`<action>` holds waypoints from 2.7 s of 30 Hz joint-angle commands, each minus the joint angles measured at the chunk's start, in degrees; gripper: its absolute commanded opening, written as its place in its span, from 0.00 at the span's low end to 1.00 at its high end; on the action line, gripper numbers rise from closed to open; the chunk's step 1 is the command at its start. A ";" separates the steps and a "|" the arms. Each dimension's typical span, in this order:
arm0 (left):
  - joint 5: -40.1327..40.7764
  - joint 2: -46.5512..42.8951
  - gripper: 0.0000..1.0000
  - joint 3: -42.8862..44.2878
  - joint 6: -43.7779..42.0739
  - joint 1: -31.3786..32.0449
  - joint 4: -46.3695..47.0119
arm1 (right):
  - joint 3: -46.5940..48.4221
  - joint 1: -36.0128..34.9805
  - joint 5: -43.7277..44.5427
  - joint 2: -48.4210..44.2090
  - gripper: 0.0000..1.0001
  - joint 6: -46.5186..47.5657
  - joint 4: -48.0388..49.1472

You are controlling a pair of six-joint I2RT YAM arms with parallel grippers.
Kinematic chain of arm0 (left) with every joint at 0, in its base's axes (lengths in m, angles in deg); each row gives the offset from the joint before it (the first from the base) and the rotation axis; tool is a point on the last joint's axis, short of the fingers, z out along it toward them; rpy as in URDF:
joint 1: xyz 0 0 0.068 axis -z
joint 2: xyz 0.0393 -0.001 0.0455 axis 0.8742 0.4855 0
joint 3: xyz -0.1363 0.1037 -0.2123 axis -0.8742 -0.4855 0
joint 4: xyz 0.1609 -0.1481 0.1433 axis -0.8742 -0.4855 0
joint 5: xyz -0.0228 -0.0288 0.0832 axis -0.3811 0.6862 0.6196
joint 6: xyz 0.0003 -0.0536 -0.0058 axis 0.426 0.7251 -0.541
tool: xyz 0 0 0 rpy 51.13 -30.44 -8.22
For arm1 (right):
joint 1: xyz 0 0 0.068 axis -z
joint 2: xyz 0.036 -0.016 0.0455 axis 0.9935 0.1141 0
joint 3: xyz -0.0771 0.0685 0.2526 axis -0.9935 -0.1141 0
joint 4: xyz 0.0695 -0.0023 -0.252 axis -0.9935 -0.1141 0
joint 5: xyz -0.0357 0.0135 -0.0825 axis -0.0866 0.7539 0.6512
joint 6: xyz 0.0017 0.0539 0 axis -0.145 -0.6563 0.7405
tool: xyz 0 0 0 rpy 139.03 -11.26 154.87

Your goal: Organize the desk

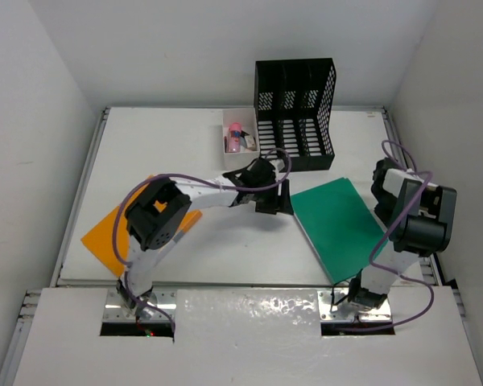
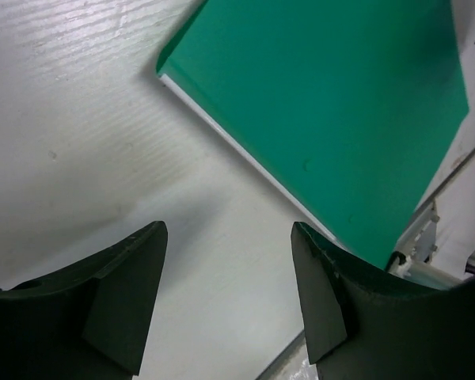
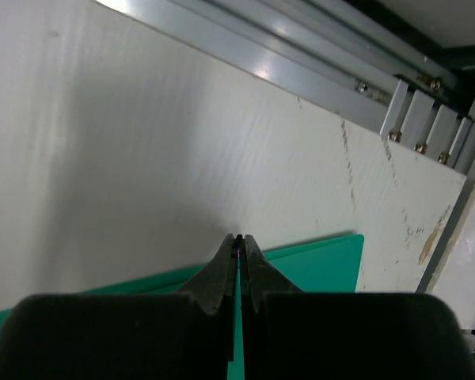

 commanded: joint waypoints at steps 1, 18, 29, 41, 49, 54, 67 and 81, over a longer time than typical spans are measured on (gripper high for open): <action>-0.69 3.24 0.61 1.42 2.03 0.43 3.68 | -2.90 0.98 -4.37 -0.64 0.00 1.35 3.36; 2.73 9.23 0.61 4.33 7.47 4.12 5.35 | -15.12 0.98 -22.56 -3.37 0.00 0.65 9.87; 5.01 10.19 0.61 3.36 8.97 4.91 7.54 | -19.43 -1.74 -28.81 -3.37 0.00 -0.41 12.16; 8.45 14.06 0.61 3.27 12.04 6.67 10.79 | -21.36 -9.56 -34.18 -4.16 0.00 -2.70 13.65; 9.41 13.45 0.61 3.01 12.75 6.67 11.42 | -20.49 -10.53 -34.18 -3.19 0.00 -2.78 13.30; 9.94 11.78 0.61 3.00 12.22 6.67 10.97 | -20.92 -10.45 -36.18 -4.33 0.00 -3.05 12.95; 6.51 9.59 0.61 0.20 15.39 6.85 17.91 | -19.09 -10.36 -42.70 -2.05 0.00 -3.76 15.32; -2.63 3.78 0.62 -4.64 15.12 6.85 32.06 | -22.77 -8.42 -53.42 -0.30 0.00 -1.11 21.82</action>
